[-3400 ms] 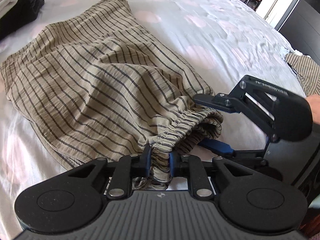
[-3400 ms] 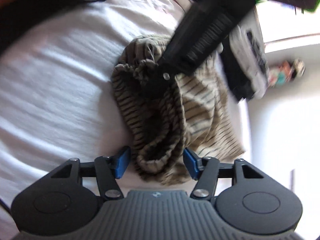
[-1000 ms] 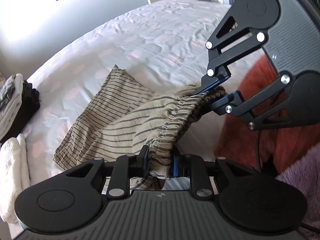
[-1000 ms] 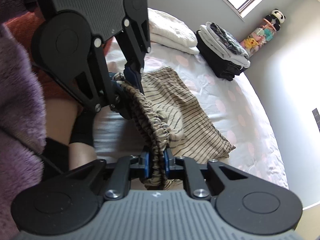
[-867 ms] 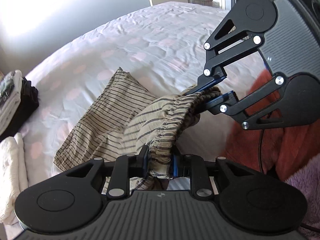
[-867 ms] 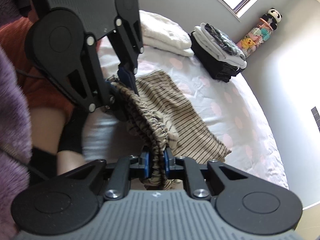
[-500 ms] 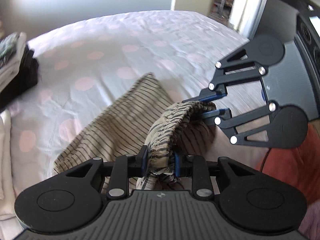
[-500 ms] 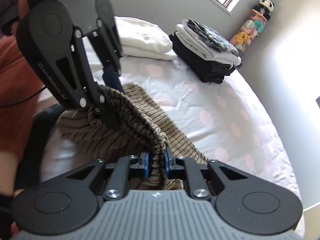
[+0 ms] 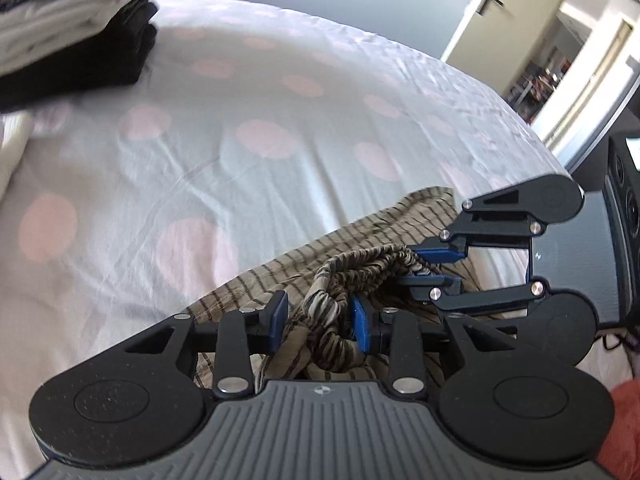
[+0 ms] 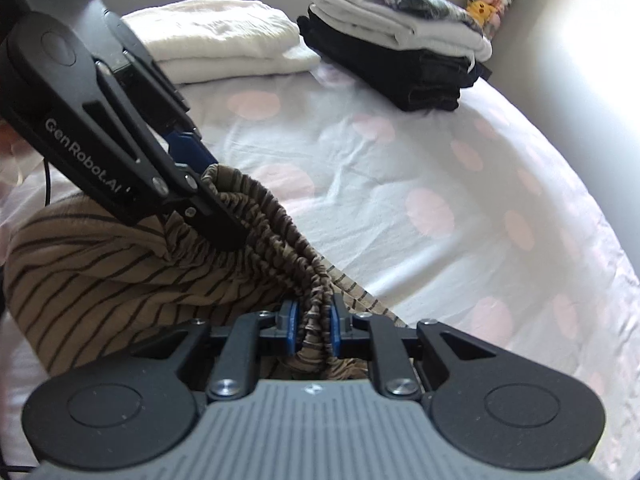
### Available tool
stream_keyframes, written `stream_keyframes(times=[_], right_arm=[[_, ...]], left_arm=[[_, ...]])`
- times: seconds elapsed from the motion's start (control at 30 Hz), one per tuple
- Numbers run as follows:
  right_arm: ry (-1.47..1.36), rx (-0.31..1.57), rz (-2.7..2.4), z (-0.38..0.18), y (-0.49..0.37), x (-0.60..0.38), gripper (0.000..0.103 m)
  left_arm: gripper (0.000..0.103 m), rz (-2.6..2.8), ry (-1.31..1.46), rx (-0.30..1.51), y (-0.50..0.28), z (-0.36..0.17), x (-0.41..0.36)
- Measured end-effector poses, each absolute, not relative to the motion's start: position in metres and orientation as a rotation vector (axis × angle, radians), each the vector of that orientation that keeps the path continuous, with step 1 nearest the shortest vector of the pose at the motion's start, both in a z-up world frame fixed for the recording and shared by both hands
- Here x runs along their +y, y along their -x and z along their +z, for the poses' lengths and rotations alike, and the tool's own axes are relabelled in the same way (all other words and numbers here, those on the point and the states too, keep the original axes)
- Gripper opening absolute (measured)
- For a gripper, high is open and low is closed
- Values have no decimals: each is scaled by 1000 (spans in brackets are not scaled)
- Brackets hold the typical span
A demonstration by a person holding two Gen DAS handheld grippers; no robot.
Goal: Fold clothes
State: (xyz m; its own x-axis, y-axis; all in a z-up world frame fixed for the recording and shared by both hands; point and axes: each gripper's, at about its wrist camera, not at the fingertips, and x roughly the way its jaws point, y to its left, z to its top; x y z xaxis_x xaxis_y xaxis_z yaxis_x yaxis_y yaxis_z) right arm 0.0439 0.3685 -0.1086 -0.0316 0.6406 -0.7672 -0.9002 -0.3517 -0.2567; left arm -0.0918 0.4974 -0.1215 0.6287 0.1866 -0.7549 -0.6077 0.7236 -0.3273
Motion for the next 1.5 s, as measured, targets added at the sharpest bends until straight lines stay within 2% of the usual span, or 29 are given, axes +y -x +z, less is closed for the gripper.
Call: stream_keyframes(times=[0.07, 0.13, 0.2, 0.23, 0.37, 0.43, 0.53, 0.77, 0.9, 0.97, 1.0, 1.03, 1.07, 1.1, 1.13, 1.17, 1.37, 1.5], right_arm=[[994, 367, 1653, -117, -46, 372, 26], [958, 359, 1636, -121, -48, 370, 36], [890, 351, 1605, -119, -54, 366, 42], [849, 348, 1583, -116, -57, 362, 48], [678, 468, 1533, -114, -76, 335, 53], [594, 537, 1509, -115, -86, 321, 54], [466, 636, 1468, -115, -102, 300, 54], [168, 854, 1352, -116, -137, 250, 54], [146, 957, 1331, -127, -145, 248, 53], [130, 1025, 1340, -135, -145, 248, 48], [124, 1051, 1339, -139, -144, 248, 42], [121, 1067, 1340, -141, -143, 248, 32], [127, 1075, 1338, -143, -140, 248, 26], [145, 1069, 1332, -143, -138, 249, 15], [158, 1049, 1323, -143, -136, 250, 7], [164, 1023, 1313, -141, -134, 250, 6], [239, 870, 1199, -140, -122, 251, 3], [295, 825, 1126, -139, -117, 249, 3]], left_arm=[[52, 527, 651, 735, 100, -130, 504], [56, 577, 685, 690, 111, -133, 509], [56, 631, 697, 650, 121, -131, 511], [56, 654, 699, 631, 126, -127, 511], [63, 718, 726, 552, 145, -106, 505], [64, 716, 741, 541, 150, -96, 496], [74, 724, 762, 537, 156, -91, 474], [74, 801, 790, 642, 154, -103, 435], [75, 852, 803, 715, 152, -111, 416], [75, 877, 809, 751, 150, -115, 407], [75, 889, 812, 770, 150, -117, 402], [74, 892, 815, 778, 149, -119, 400], [74, 885, 816, 776, 149, -121, 400], [72, 877, 818, 775, 148, -122, 400], [60, 870, 820, 774, 147, -124, 400], [48, 863, 822, 772, 147, -125, 400], [16, 849, 804, 734, 152, -131, 406], [13, 861, 744, 734, 153, -131, 410]])
